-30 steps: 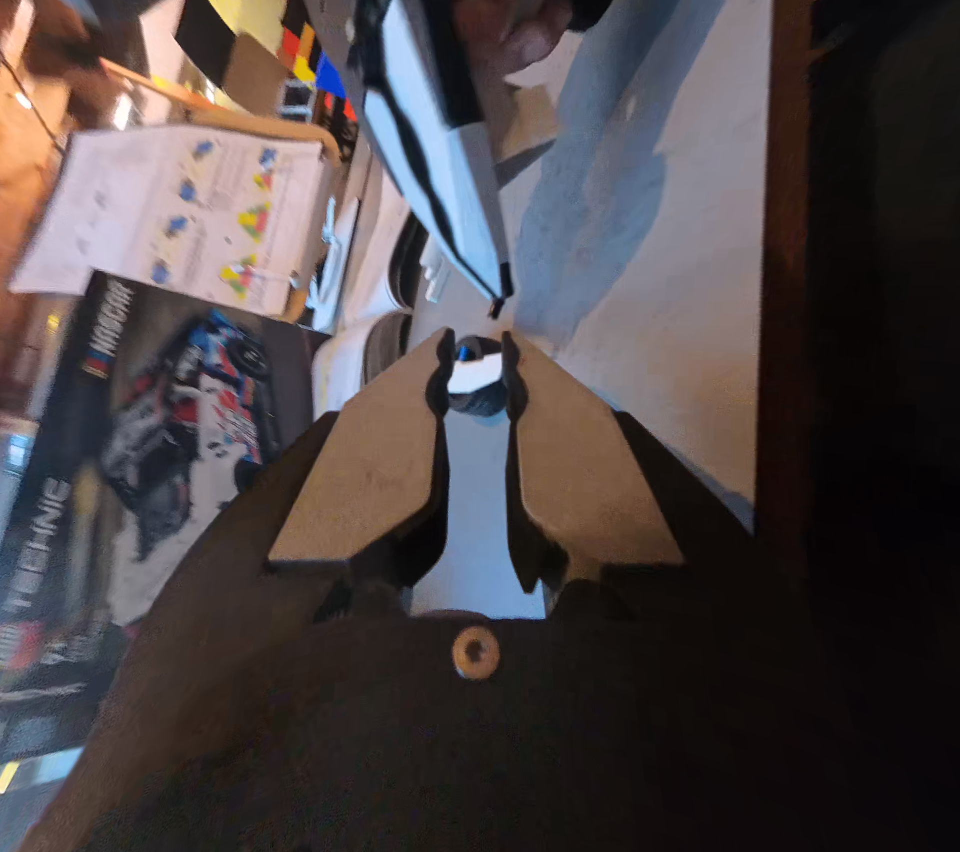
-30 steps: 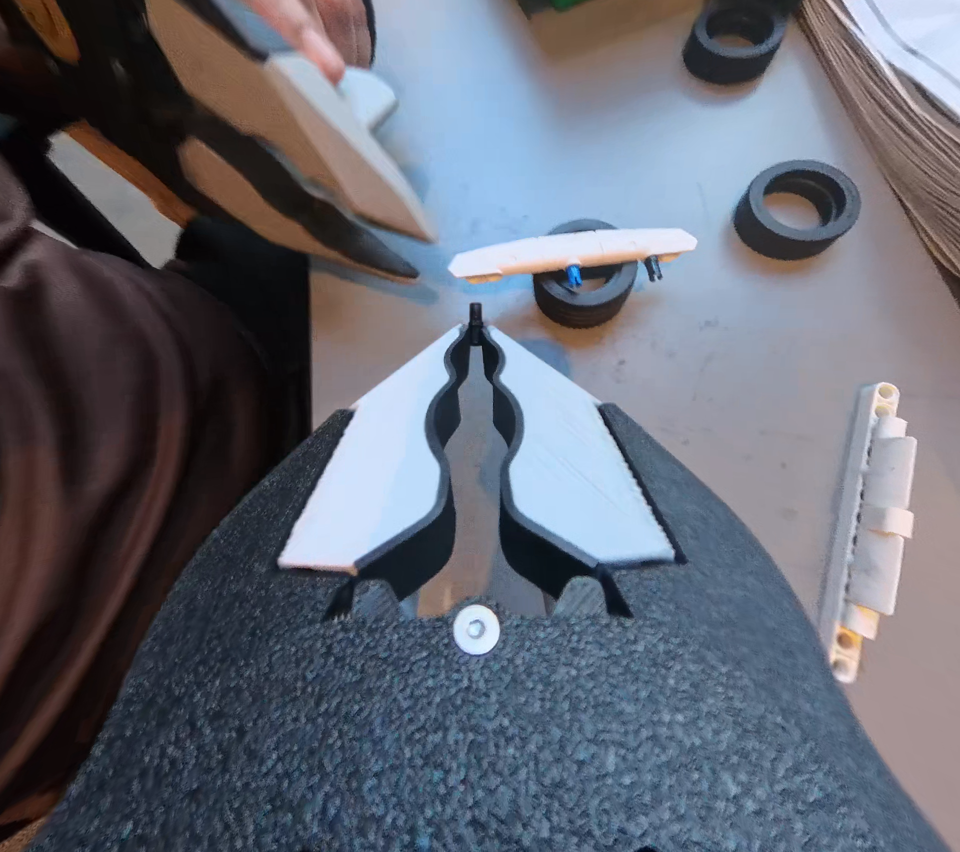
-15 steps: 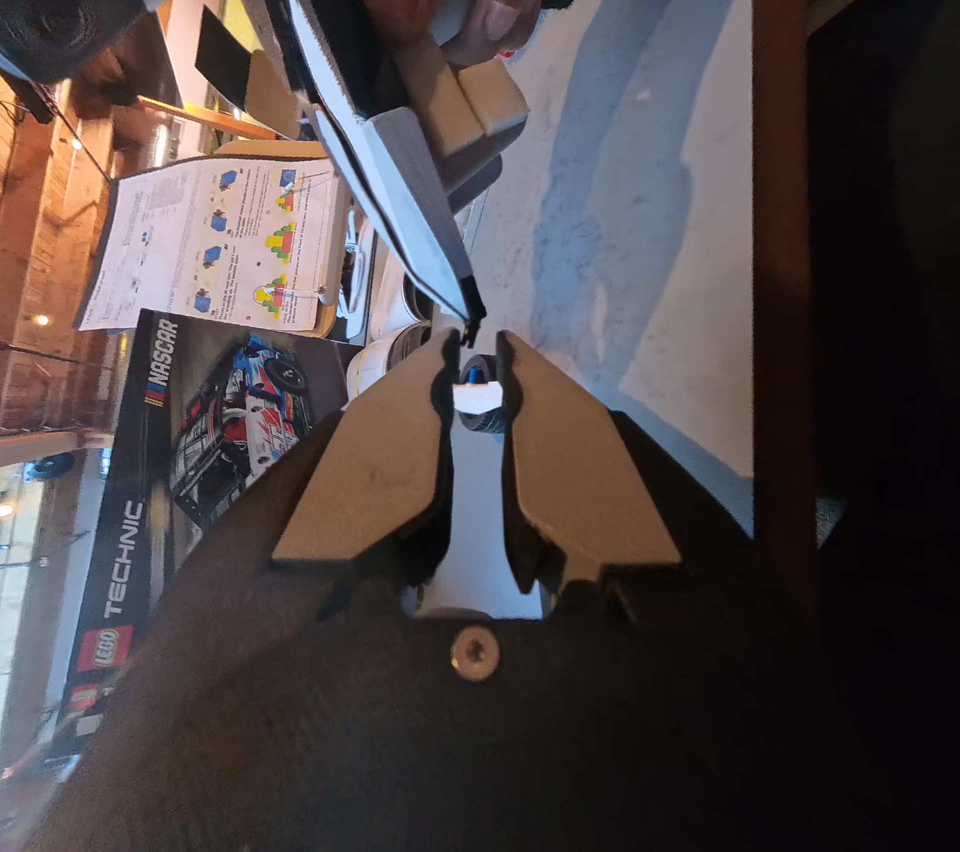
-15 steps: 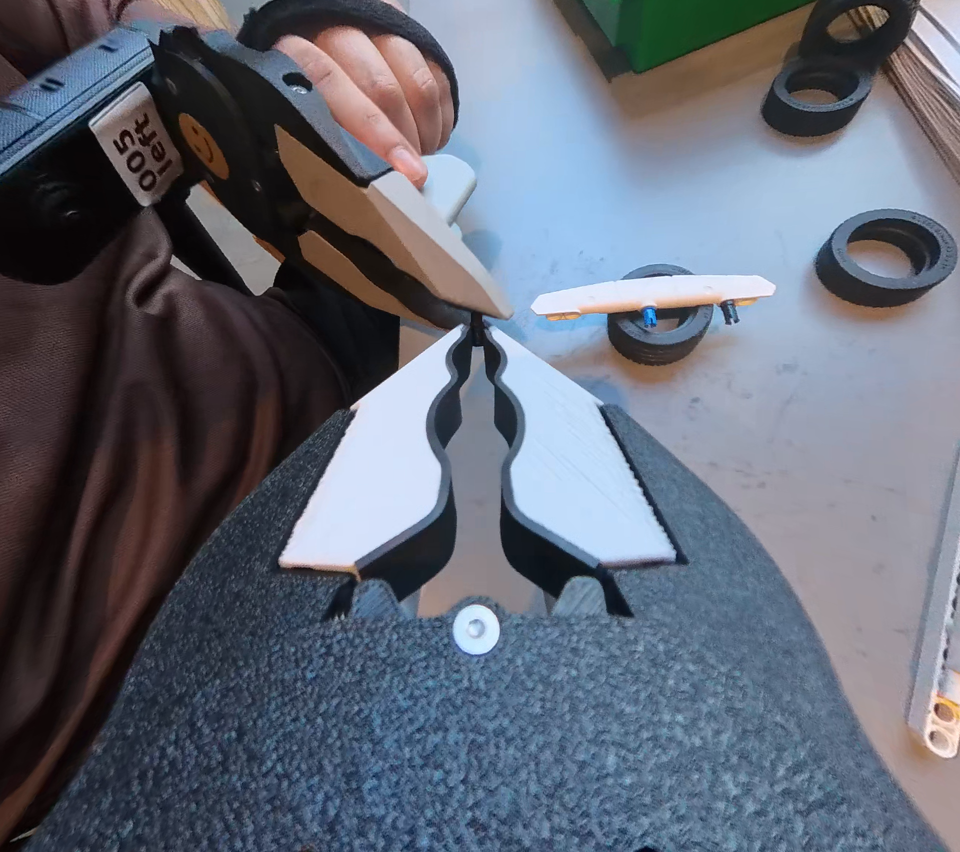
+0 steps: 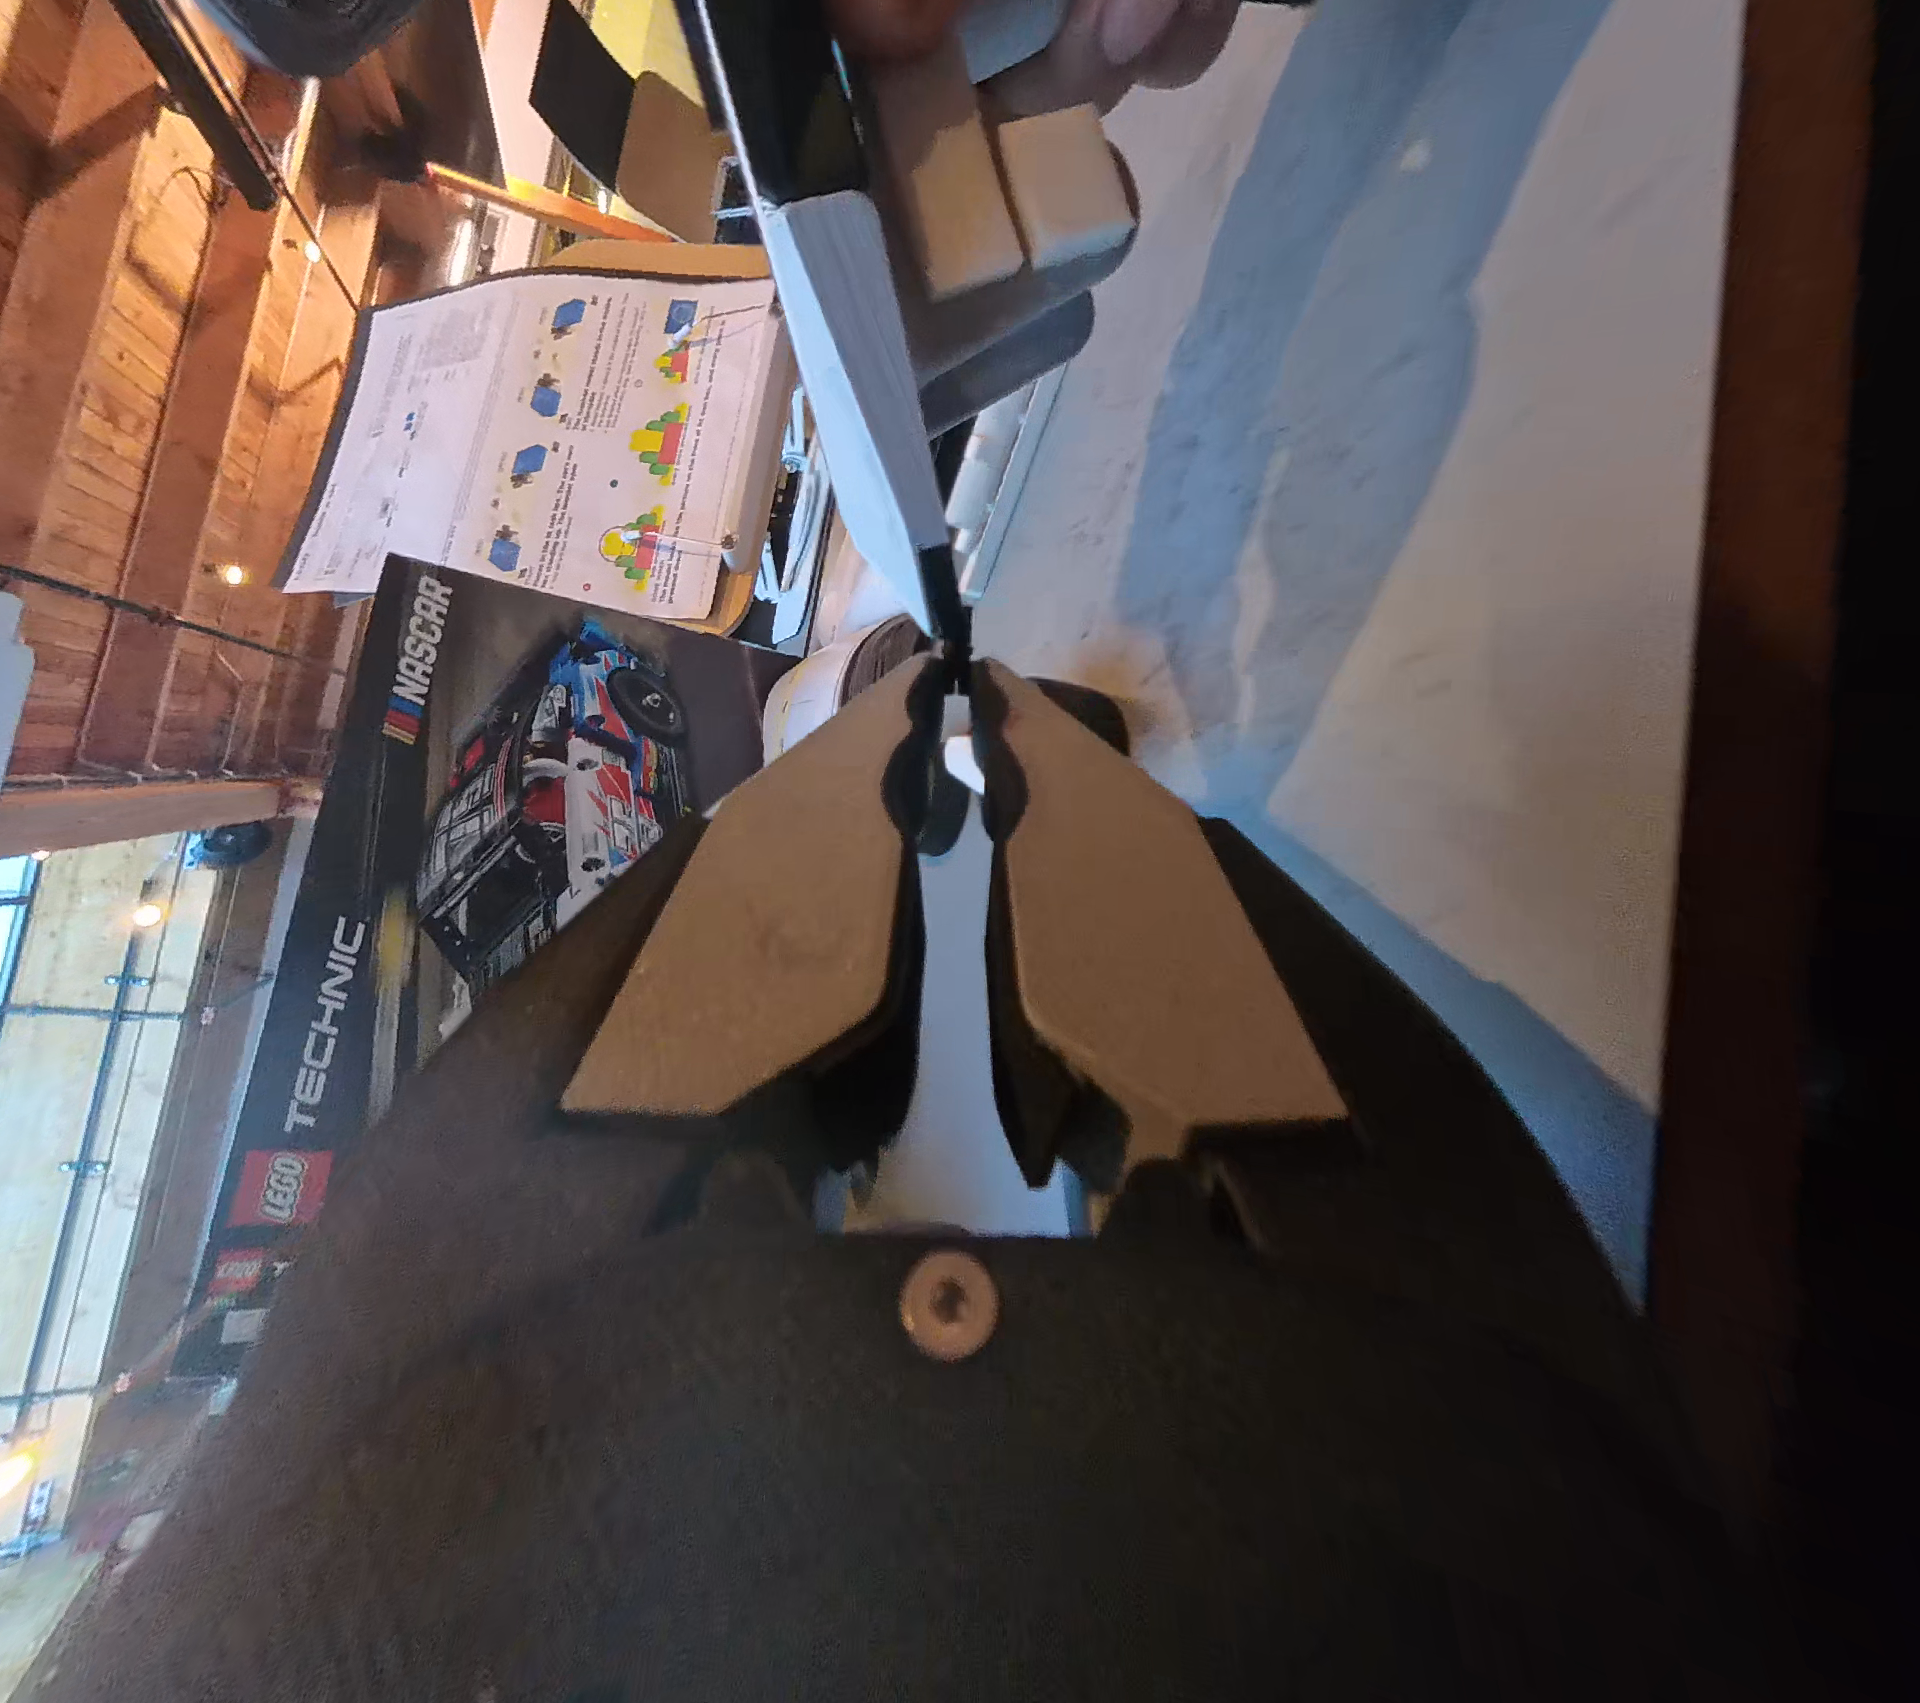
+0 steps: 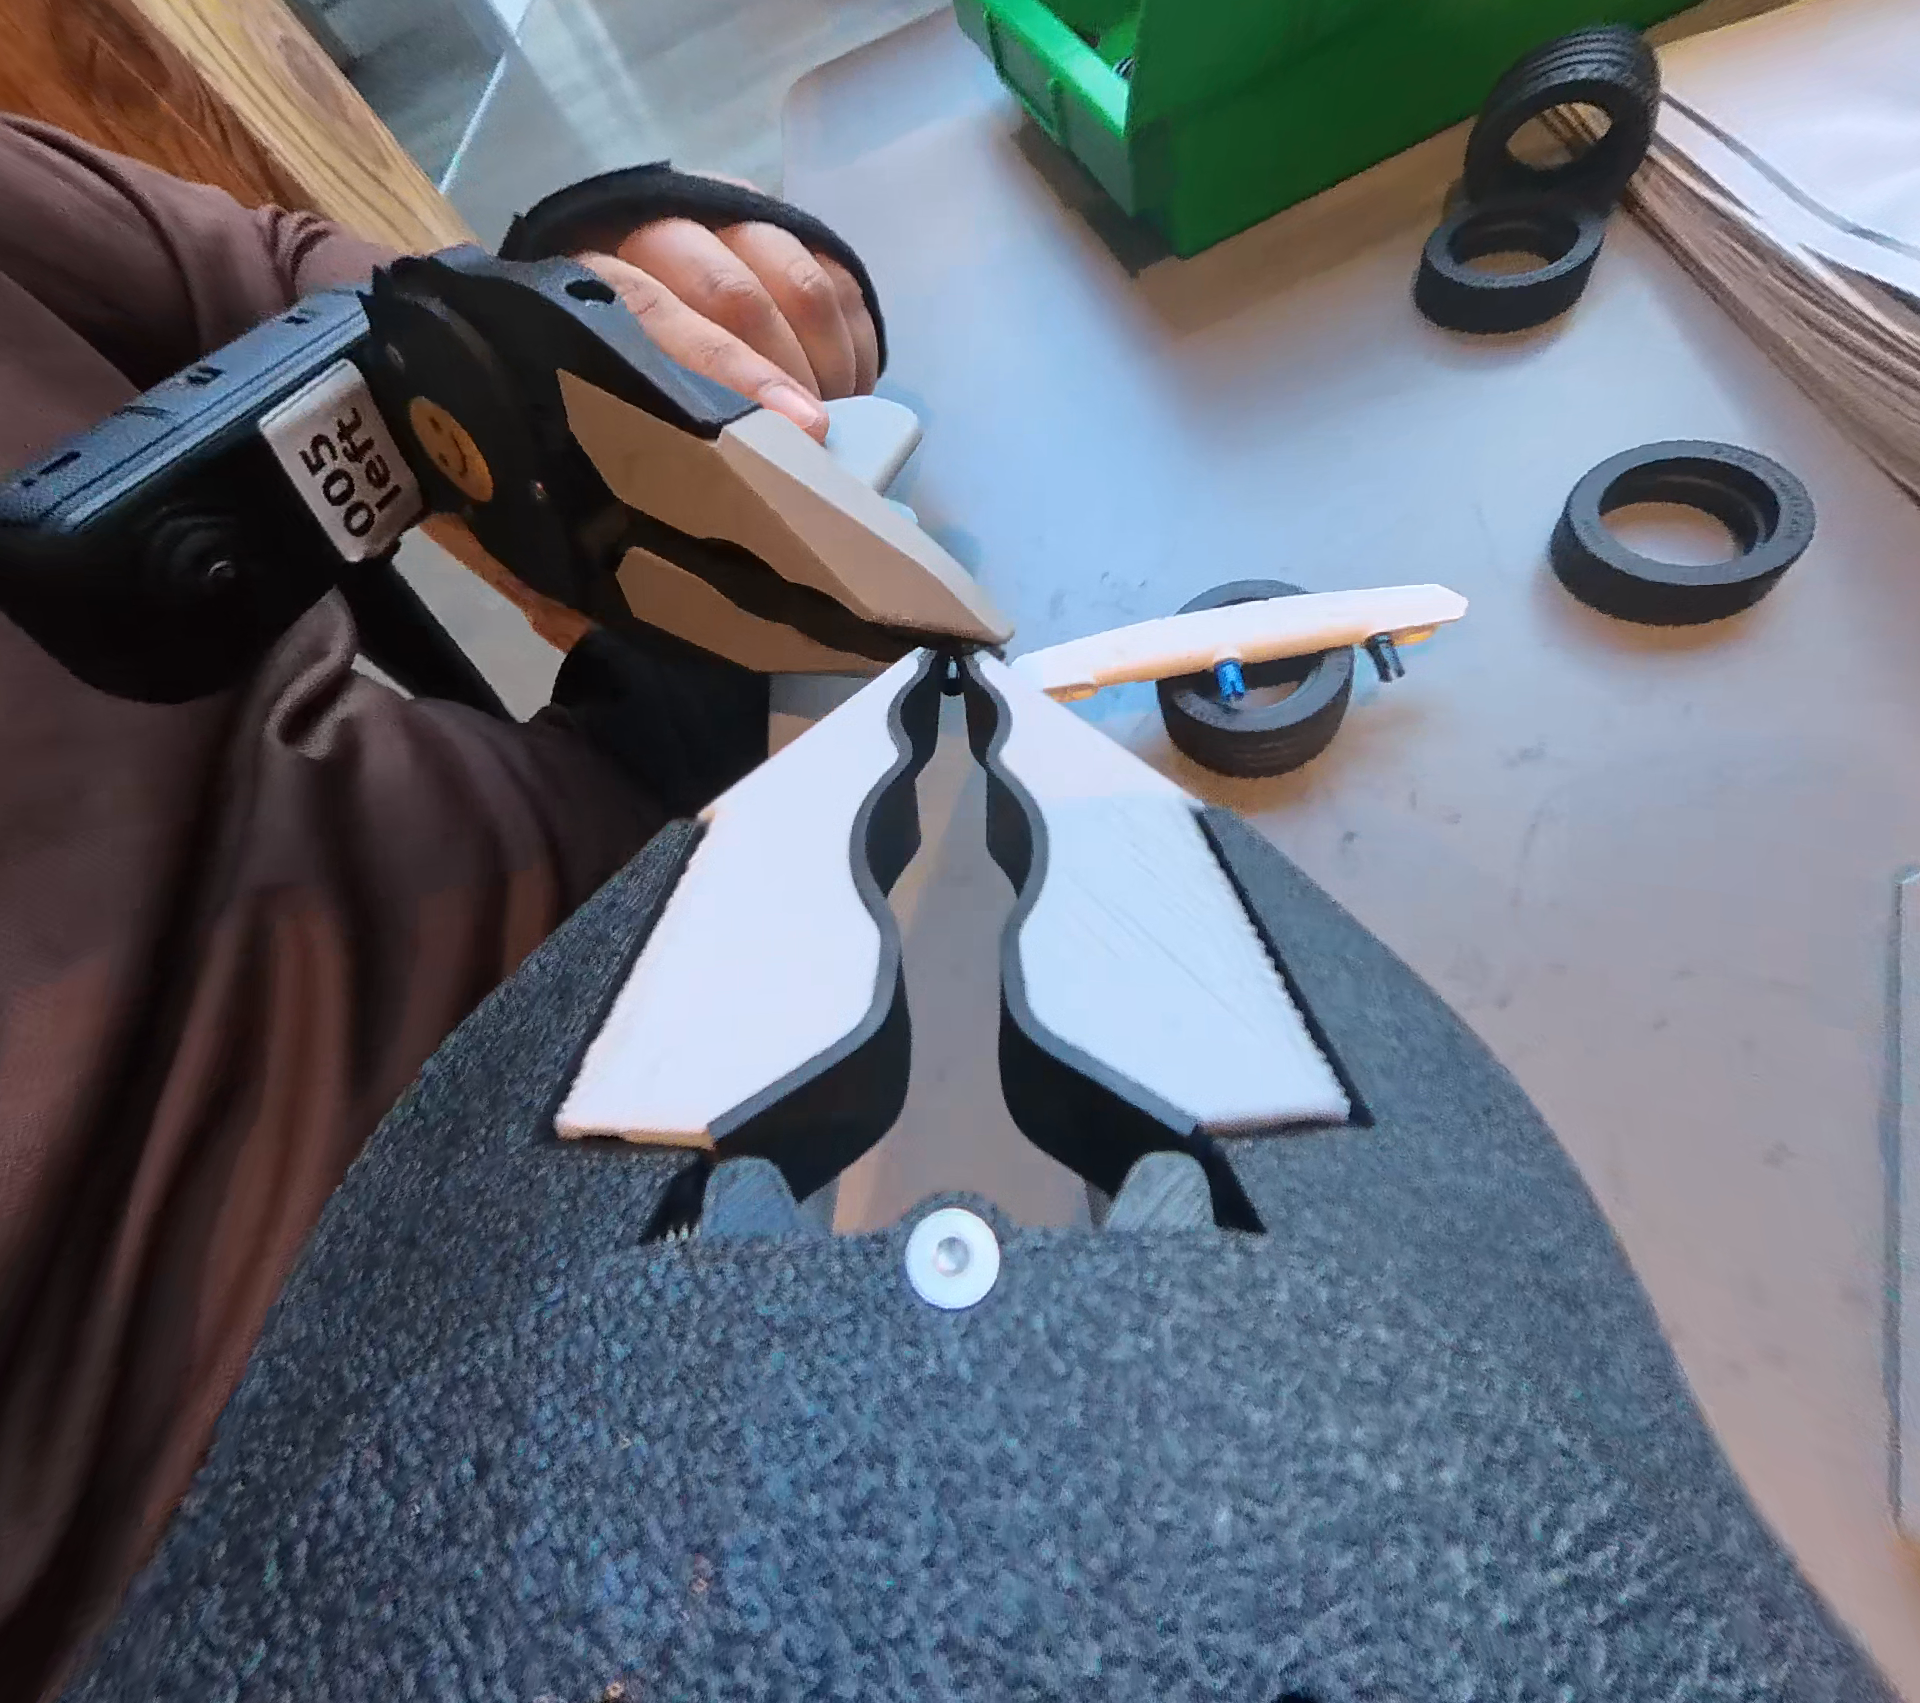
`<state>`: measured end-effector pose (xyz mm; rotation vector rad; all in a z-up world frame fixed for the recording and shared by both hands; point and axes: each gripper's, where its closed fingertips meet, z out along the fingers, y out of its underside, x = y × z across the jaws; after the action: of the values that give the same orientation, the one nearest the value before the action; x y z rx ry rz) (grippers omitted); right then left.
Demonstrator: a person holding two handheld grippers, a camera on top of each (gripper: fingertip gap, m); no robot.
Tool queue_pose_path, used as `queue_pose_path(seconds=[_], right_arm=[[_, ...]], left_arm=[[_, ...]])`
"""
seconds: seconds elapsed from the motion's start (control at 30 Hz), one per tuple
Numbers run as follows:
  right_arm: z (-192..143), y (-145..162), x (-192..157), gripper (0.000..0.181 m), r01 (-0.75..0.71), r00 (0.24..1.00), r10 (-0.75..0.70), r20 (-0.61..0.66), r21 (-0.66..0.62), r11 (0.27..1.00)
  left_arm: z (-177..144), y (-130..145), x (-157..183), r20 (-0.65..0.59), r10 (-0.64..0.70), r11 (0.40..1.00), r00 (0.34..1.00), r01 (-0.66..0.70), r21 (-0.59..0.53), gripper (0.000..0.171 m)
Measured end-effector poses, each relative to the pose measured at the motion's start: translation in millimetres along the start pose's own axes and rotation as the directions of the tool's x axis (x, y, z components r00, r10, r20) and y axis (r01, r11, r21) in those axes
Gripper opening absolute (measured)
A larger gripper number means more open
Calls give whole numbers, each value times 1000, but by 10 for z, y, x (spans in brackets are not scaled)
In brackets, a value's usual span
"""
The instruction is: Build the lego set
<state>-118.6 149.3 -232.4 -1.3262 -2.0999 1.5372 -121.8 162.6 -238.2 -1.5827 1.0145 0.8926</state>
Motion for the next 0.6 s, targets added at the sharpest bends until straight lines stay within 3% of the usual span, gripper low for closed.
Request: queue_pose_path(seconds=[0.17, 0.6], right_arm=[[27, -107, 74, 4, -3, 1000, 4, -17, 64, 998], [25, -166, 192, 9, -68, 997, 63, 38, 144, 987]], left_arm=[[22, 77, -93, 56, -45, 999, 997, 44, 14, 2], [105, 209, -156, 65, -145, 989, 987, 145, 11, 2]])
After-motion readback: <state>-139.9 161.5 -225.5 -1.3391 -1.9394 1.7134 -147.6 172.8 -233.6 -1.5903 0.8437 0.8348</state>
